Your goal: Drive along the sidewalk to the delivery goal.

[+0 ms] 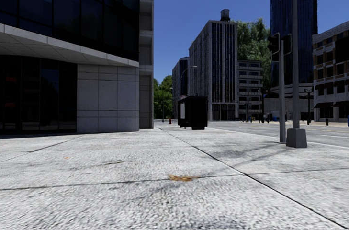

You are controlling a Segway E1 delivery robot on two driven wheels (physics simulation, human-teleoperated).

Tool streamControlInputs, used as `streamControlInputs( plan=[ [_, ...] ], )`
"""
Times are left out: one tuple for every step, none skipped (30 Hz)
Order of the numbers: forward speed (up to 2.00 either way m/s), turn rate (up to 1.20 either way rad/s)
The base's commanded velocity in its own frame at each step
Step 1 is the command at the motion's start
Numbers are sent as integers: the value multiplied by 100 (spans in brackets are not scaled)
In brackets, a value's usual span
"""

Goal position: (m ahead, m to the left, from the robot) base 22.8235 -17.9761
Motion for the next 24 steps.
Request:
streamControlInputs(
  plan=[
    [127, 0],
    [127, 0],
    [127, 0],
    [127, 0],
    [127, 0],
    [127, 0],
    [127, 0],
    [127, 0],
    [127, 0],
    [127, 0],
    [127, 0],
    [127, 0],
    [127, 0],
    [200, 0],
    [200, 0],
    [200, 0],
    [200, 0],
    [200, 0],
    [200, 0],
    [200, 0],
    [200, 0],
    [200, 0],
    [200, 0],
    [200, 0]
  ],
)
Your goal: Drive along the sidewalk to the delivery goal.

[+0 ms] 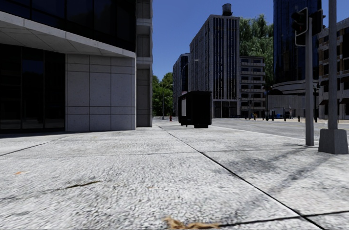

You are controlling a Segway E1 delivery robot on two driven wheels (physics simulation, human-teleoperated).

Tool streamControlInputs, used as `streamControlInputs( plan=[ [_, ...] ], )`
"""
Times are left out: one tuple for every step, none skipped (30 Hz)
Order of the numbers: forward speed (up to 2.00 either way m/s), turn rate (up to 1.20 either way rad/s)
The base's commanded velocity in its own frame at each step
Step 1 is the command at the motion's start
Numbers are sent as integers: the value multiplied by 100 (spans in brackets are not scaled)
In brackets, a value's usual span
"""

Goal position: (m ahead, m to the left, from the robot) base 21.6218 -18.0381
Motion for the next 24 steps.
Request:
streamControlInputs(
  plan=[
    [200, 0],
    [200, 0],
    [200, 0],
    [200, 0],
    [200, 0],
    [200, 0],
    [200, 0],
    [200, 0],
    [200, 0],
    [200, 0],
    [200, 0],
    [200, 0],
    [200, 0],
    [200, 0],
    [200, 0],
    [200, 0],
    [200, 0],
    [200, 0],
    [200, 0],
    [200, 0],
    [200, 0],
    [200, 0],
    [200, 0],
    [200, 0]
  ],
)
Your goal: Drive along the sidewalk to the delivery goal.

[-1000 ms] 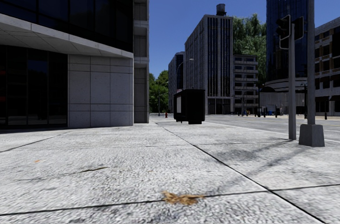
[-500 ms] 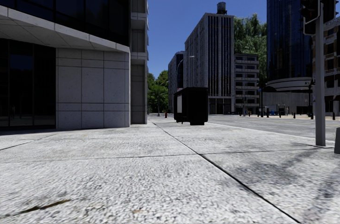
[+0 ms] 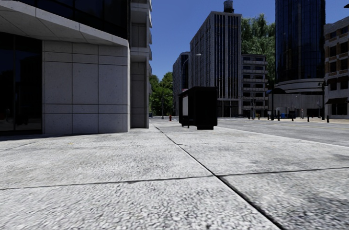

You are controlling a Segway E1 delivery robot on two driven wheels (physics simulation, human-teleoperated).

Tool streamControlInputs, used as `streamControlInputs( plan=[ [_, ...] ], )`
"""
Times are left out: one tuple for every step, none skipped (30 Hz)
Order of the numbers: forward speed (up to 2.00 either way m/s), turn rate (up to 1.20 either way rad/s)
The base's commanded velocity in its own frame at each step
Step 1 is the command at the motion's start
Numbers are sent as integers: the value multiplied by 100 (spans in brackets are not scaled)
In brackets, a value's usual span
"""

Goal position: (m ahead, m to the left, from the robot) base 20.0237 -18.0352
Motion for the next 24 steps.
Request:
streamControlInputs(
  plan=[
    [200, 0],
    [200, 0],
    [200, 0],
    [200, 0],
    [200, 0],
    [200, 0],
    [200, 0],
    [200, 0],
    [200, 0],
    [200, 0],
    [200, 0],
    [200, 0],
    [200, 0],
    [200, 0],
    [200, 0],
    [200, 0],
    [200, 0],
    [200, 0],
    [200, 0],
    [200, 0],
    [200, 0],
    [200, 0],
    [200, 0],
    [200, 0]
  ],
)
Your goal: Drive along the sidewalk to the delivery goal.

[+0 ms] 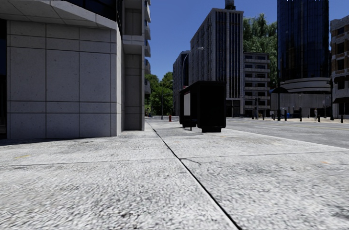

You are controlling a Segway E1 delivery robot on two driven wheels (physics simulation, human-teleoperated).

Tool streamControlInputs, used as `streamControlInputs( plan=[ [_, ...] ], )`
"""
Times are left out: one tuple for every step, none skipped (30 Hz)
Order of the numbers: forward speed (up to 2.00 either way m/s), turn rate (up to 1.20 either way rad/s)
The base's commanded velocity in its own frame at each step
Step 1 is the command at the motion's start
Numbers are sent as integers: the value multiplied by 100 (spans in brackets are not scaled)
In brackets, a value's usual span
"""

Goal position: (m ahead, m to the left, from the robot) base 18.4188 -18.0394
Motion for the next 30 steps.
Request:
streamControlInputs(
  plan=[
    [200, 0],
    [200, 0],
    [200, 0],
    [200, 0],
    [200, 0],
    [200, 0],
    [200, 0],
    [200, 0],
    [200, 0],
    [200, 0],
    [200, 0],
    [200, 0],
    [200, 0],
    [200, 0],
    [200, 0],
    [200, 0],
    [200, 0],
    [200, 0],
    [200, 0],
    [200, 0],
    [200, 0],
    [200, 0],
    [200, 0],
    [200, 0],
    [200, 0],
    [200, 0],
    [200, 0],
    [200, 0],
    [200, 0],
    [200, 0]
  ],
)
